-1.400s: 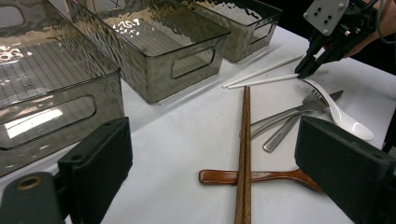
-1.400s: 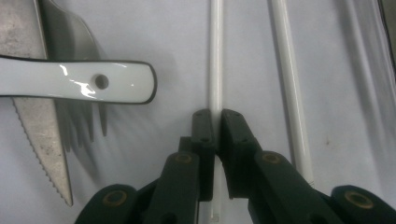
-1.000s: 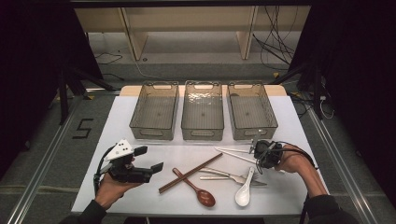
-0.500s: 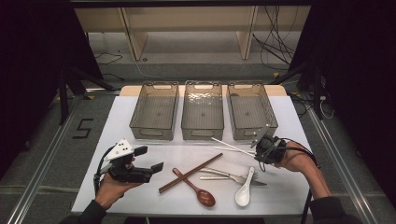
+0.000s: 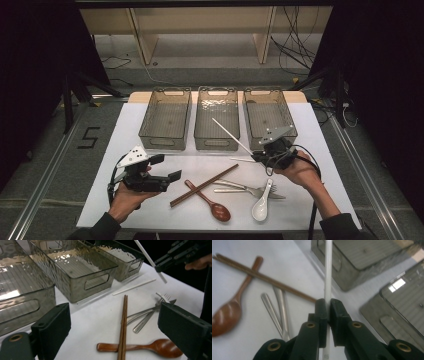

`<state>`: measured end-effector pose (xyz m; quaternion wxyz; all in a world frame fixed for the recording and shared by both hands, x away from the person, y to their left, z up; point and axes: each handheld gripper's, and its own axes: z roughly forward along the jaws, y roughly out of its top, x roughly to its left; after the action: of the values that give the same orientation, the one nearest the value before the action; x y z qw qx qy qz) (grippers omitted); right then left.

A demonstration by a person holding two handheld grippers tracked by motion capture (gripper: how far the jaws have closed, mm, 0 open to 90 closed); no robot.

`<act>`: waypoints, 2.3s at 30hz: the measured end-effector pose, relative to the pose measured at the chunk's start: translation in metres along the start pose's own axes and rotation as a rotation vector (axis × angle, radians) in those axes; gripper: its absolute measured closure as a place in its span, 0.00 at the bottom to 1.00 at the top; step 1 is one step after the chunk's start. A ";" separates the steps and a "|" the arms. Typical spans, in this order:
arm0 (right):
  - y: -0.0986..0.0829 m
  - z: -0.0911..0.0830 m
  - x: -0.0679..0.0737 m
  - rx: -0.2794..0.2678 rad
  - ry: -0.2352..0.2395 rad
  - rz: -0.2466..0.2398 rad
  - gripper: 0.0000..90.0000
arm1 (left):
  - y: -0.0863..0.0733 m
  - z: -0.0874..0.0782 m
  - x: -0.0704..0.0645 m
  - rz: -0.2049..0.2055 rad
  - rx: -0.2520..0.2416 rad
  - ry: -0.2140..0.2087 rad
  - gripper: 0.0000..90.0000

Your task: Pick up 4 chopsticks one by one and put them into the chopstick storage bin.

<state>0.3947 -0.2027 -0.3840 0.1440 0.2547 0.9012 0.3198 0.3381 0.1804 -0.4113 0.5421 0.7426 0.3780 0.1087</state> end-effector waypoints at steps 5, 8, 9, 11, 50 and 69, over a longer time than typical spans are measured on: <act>0.011 0.002 0.014 -0.098 0.029 0.043 0.95 | 0.010 0.014 -0.005 -0.001 -0.006 -0.022 0.12; 0.016 0.004 0.024 -0.134 0.029 0.047 0.95 | 0.015 0.021 -0.008 -0.020 -0.010 -0.031 0.12; 0.017 0.005 0.027 -0.142 0.029 0.046 0.95 | 0.017 0.024 -0.009 -0.021 -0.009 -0.035 0.12; 0.019 0.008 0.033 -0.150 0.042 0.048 0.95 | 0.020 0.029 -0.010 -0.035 -0.014 -0.042 0.12; 0.036 0.034 0.082 -0.236 0.100 0.035 0.95 | 0.032 0.060 -0.017 -0.215 -0.014 -0.231 0.71; 0.036 0.034 0.084 -0.264 0.110 0.039 0.89 | 0.037 0.055 -0.014 -0.192 0.001 -0.255 0.94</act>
<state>0.3529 -0.1154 -0.3940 0.1205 0.2330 0.8527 0.4517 0.3767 0.1264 -0.3963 0.5932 0.7111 0.3753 -0.0386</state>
